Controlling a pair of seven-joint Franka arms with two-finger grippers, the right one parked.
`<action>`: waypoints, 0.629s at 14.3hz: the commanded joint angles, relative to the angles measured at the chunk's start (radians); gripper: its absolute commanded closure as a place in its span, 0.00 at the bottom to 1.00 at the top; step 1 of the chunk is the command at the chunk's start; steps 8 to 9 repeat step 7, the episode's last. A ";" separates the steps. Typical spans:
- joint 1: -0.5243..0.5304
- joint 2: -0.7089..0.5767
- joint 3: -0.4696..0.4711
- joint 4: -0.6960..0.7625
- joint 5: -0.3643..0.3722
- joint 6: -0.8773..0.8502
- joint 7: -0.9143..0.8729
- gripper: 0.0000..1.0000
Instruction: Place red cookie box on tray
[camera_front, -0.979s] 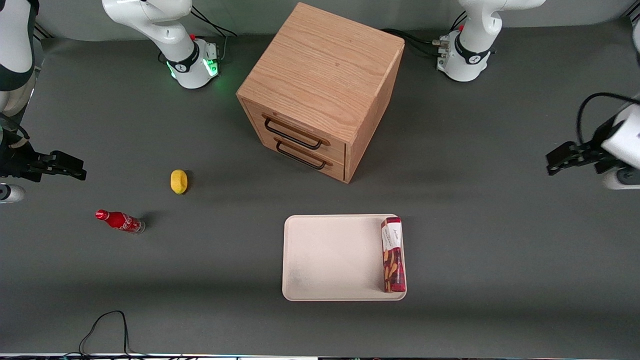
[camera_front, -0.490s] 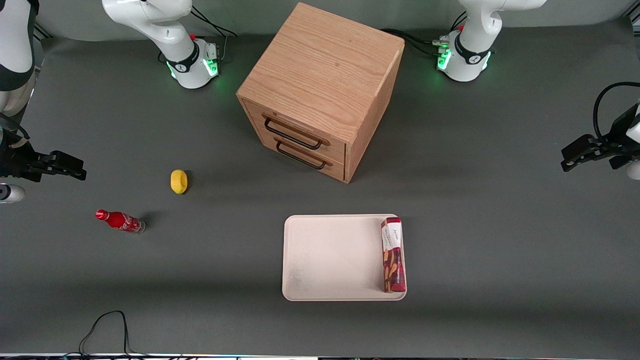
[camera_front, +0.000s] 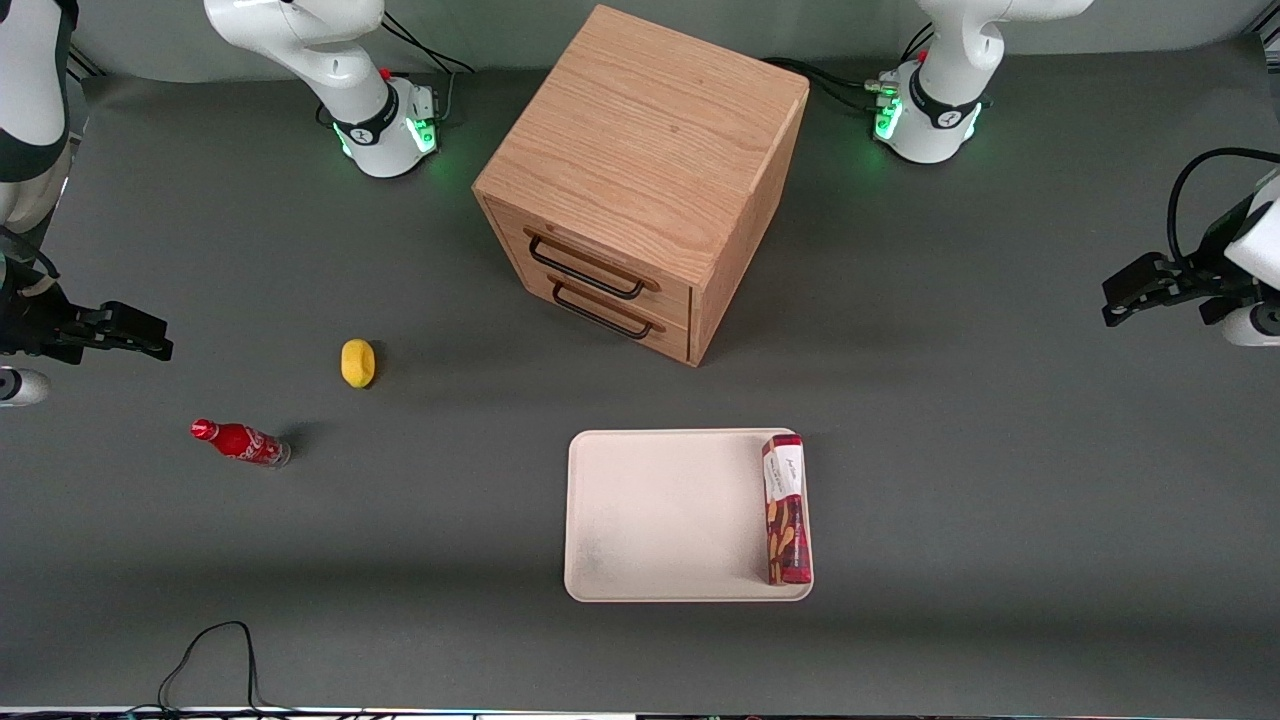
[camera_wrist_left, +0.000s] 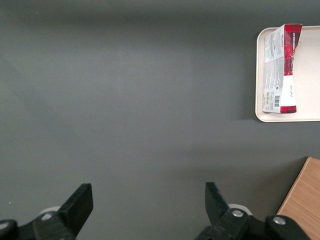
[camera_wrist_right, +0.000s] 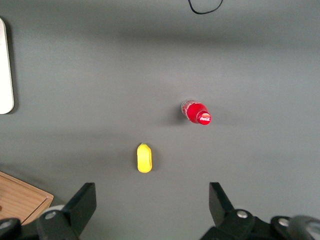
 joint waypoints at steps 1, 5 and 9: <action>0.015 -0.011 -0.008 0.008 -0.003 -0.022 0.012 0.00; 0.013 -0.013 -0.008 0.008 -0.006 -0.038 0.015 0.00; 0.015 -0.013 -0.008 0.008 -0.006 -0.039 0.016 0.00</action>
